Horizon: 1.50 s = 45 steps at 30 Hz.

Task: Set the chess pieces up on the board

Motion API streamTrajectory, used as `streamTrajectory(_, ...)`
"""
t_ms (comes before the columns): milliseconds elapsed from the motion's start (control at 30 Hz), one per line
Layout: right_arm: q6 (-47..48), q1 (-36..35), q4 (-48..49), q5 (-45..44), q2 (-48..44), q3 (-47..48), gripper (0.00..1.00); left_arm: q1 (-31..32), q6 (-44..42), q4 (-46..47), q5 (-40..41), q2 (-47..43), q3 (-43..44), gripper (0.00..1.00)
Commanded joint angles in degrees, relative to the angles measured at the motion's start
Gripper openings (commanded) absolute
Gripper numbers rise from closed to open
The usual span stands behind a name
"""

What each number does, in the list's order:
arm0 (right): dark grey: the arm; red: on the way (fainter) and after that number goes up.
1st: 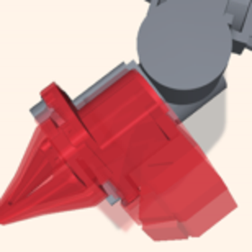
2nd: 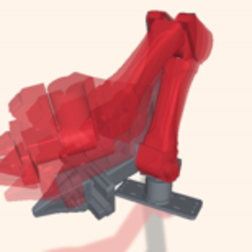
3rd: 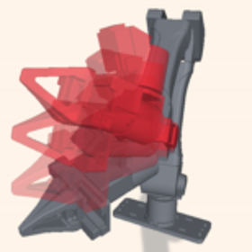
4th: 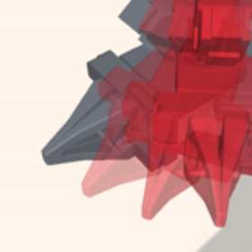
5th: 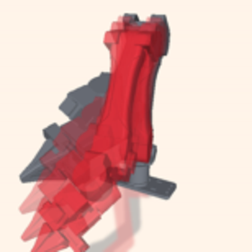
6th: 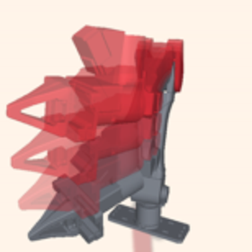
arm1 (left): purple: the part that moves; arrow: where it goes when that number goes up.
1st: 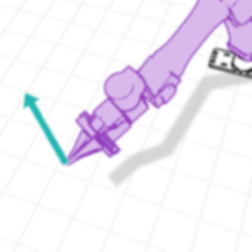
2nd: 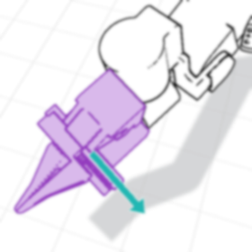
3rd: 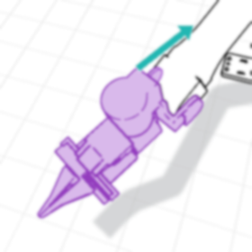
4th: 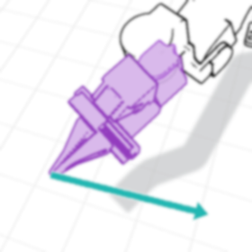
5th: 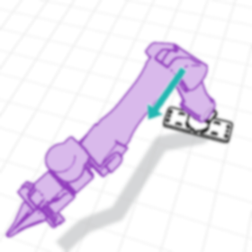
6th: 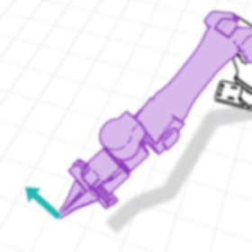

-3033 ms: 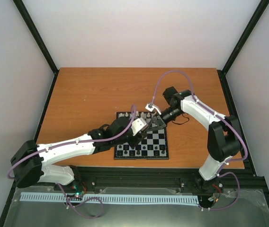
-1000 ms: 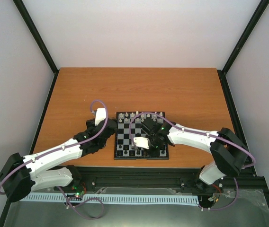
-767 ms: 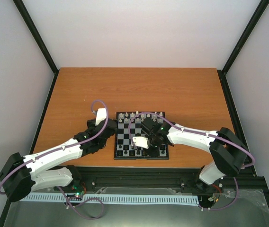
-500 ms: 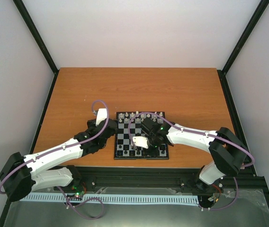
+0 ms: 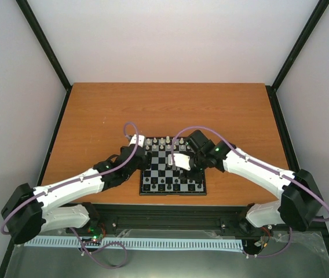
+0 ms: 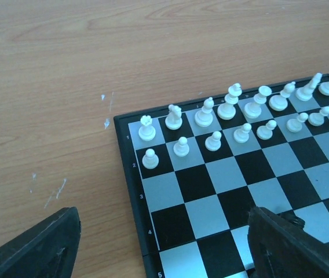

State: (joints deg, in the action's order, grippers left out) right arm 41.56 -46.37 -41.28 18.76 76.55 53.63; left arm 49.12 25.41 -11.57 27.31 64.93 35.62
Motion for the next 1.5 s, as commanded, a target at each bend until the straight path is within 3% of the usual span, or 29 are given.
streamTrajectory(0,7.9,2.9,0.1,1.8,2.4,3.0,0.47,-0.3,-1.4,2.7,-2.6,-4.3,-0.1,0.86)
streamTrajectory(167,14.6,3.4,3.0,0.7,8.4,6.0,0.56,-0.9,-0.7,6.1,-1.1,-11.3,-4.2,0.98)
streamTrajectory(300,18.1,3.9,3.1,0.5,15.4,9.8,0.57,-1.0,0.1,5.7,2.5,-14.8,-5.4,0.99)
streamTrajectory(567,19.9,4.3,2.2,1.5,24.8,15.8,0.55,-1.0,0.3,5.5,1.6,-15.2,-5.4,0.98)
streamTrajectory(967,20.7,4.3,-1.1,0.9,32.2,19.4,0.45,-1.0,0.1,5.8,0.5,-14.1,-5.1,0.98)
streamTrajectory(1467,19.3,4.4,-2.1,0.5,32.2,17.9,0.25,-1.0,0.0,6.0,0.2,-13.1,-5.0,0.97)
